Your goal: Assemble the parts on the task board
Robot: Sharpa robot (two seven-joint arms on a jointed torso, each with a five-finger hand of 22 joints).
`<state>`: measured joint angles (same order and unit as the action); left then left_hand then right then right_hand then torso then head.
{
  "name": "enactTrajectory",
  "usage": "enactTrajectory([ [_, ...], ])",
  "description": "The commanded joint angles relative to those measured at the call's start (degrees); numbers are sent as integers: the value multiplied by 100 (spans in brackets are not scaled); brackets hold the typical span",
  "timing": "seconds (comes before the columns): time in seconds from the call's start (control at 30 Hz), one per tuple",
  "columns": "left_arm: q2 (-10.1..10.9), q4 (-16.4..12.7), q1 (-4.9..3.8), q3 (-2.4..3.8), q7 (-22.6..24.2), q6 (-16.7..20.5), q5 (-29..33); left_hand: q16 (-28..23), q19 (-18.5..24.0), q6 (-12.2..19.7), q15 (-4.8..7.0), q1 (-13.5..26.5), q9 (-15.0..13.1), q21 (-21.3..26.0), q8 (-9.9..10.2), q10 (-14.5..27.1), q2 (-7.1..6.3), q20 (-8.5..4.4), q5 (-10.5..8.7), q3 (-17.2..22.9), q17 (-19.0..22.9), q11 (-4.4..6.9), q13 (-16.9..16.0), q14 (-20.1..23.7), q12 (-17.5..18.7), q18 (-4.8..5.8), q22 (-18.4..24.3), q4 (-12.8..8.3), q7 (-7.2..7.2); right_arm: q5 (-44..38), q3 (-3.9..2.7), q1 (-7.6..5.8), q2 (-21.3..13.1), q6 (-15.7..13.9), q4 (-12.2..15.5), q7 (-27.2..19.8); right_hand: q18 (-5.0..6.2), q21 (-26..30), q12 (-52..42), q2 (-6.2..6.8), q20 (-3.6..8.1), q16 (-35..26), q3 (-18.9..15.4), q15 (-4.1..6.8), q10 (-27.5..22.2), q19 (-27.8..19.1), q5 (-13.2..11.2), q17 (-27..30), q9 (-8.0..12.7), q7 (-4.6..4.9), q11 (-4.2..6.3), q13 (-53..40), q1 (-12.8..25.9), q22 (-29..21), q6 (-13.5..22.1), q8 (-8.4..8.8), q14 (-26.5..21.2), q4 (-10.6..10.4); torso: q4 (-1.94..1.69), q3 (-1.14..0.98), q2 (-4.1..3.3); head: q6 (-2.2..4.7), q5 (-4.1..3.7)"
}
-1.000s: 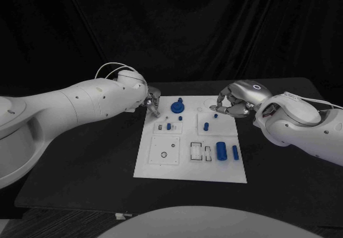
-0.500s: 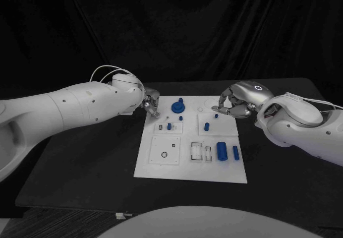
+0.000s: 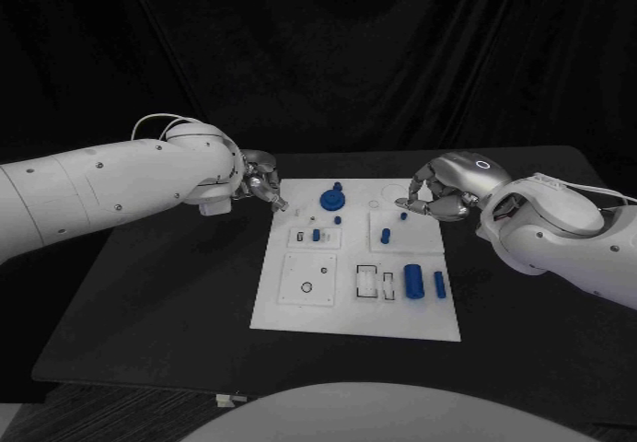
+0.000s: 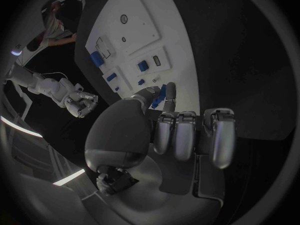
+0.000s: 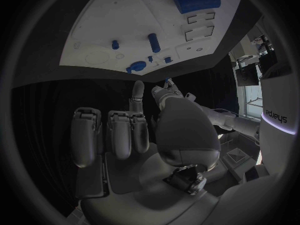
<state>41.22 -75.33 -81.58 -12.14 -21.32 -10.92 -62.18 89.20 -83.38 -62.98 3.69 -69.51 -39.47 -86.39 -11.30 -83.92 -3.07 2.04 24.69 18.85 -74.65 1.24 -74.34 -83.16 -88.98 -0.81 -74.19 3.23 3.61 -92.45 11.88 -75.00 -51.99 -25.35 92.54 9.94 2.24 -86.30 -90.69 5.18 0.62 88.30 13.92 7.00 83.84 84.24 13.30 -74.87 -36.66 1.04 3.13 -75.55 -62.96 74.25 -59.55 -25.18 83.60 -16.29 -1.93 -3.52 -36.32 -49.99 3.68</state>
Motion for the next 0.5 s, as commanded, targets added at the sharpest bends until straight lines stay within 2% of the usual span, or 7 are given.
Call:
enactTrajectory([
  [0.03, 73, -164, -29, 2, -754, -425, 791, 80, -331, -168, 74, 69, -392, 94, -97, -608, 127, 0, 256, 928, -1535, 70, -1566, -684, -102, -48, -1409, -209, -152, 102, -5, 13, 11, 98, -3, 126, -96, 97, 69, -66, -31, -100, 175, -5, 616, 307, 84, -904, -108, -27, -28, -1445, -125, 1406, 29, 9, 521, -3, 10, -16, 15, -1, 35],
  [0.2, 132, -242, -40, 1, -1129, -603, 1441, 80, -283, -147, 71, 118, -388, 158, -90, -608, 164, 3, 235, 977, -1535, 65, -1566, -684, -102, -65, -1386, -212, -151, 282, -5, 14, 35, 164, -19, 134, -93, 107, 69, -61, -23, -105, 223, 5, 616, 302, 184, -897, -135, -40, -16, -1445, -254, 1403, 12, 21, 521, 23, 14, -24, 33, -1, 47],
  [0.23, 131, -243, -41, 0, -1179, -611, 1515, 80, -281, -140, 69, 128, -386, 160, -89, -608, 167, 4, 233, 984, -1535, 62, -1566, -684, -102, -65, -1385, -213, -150, 308, -5, 15, 38, 173, -23, 134, -93, 107, 69, -61, -23, -105, 223, 5, 616, 302, 184, -897, -135, -40, -16, -1445, -254, 1403, 12, 21, 521, 23, 13, -18, 36, -1, 47],
  [0.33, 95, -217, -42, 0, -1306, -632, 1672, 80, -282, -137, 68, 132, -385, 159, -88, -608, 169, 5, 232, 989, -1535, 60, -1566, -684, -102, -65, -1386, -215, -151, 364, -5, 20, 46, 192, -31, 134, -93, 110, 69, -62, -23, -106, 228, 6, 616, 300, 198, -895, -138, -39, -16, -1445, -265, 1402, 13, 24, 520, 23, 9, -19, 44, -1, 49],
  [0.5, -19, -150, -30, -1, -1392, -369, 1792, 80, -221, -116, 59, 152, -367, 241, -74, -608, 177, 10, 237, 1032, -1535, 48, -1566, -684, -102, -87, -1356, -248, -148, 407, -5, 36, 58, 209, -34, 125, -91, 115, 69, -67, -21, -107, 243, 7, 616, 298, 234, -892, -145, -38, -15, -1445, -296, 1401, 14, 31, 520, 23, -2, -31, 60, -1, 44],
])
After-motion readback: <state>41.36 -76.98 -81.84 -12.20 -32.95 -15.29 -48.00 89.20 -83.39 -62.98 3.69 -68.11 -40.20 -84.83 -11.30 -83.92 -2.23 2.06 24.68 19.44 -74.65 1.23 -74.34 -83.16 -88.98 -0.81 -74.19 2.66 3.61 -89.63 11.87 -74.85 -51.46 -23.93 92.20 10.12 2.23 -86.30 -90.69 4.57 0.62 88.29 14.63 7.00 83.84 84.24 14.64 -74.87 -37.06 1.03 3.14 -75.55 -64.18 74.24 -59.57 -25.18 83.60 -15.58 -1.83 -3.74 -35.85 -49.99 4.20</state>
